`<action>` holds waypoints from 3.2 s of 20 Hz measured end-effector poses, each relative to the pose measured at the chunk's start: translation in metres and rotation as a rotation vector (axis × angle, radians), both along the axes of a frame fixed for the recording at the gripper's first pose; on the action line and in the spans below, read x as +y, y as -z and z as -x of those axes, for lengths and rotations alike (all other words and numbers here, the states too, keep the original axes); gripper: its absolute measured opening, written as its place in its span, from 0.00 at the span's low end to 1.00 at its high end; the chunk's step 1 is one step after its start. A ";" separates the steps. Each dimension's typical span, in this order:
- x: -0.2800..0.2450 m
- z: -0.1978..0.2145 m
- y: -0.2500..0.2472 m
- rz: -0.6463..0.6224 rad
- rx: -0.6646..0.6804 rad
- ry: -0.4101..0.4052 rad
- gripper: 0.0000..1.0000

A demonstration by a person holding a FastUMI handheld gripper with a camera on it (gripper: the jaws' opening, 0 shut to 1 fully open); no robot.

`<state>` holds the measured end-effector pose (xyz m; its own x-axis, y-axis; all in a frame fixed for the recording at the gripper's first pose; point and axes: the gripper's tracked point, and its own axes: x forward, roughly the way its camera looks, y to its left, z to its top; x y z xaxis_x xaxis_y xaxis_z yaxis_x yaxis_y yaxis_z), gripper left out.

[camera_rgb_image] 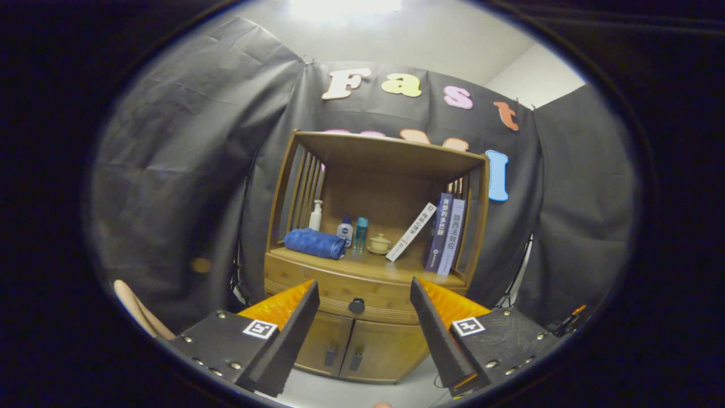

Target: Pull open the drawer, take out the items inside it, and place them on the countertop above the cabinet.

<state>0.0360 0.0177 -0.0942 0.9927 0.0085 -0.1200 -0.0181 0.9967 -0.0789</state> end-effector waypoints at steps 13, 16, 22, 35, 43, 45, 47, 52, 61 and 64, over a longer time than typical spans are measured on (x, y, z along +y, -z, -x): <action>0.007 -0.085 0.078 0.003 0.006 0.016 0.97; -0.001 -0.106 0.107 -0.026 0.041 0.034 0.97; -0.006 -0.145 0.151 -0.040 0.111 0.028 0.97; 0.007 -0.214 0.226 -0.046 0.262 0.062 0.51; 0.006 -0.222 0.226 -0.050 0.230 0.119 0.42; 0.006 -0.216 0.225 -0.109 0.241 0.149 0.39; 0.006 -0.222 0.228 -0.113 0.255 0.159 0.38; 0.006 -0.218 0.229 -0.120 0.285 0.148 0.29; 0.006 -0.157 0.216 -0.106 0.253 0.144 0.29; 0.006 -0.129 0.211 -0.087 0.246 0.135 0.29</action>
<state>0.1647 0.0241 -0.3047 0.9269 -0.1013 -0.3615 0.1075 0.9942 -0.0030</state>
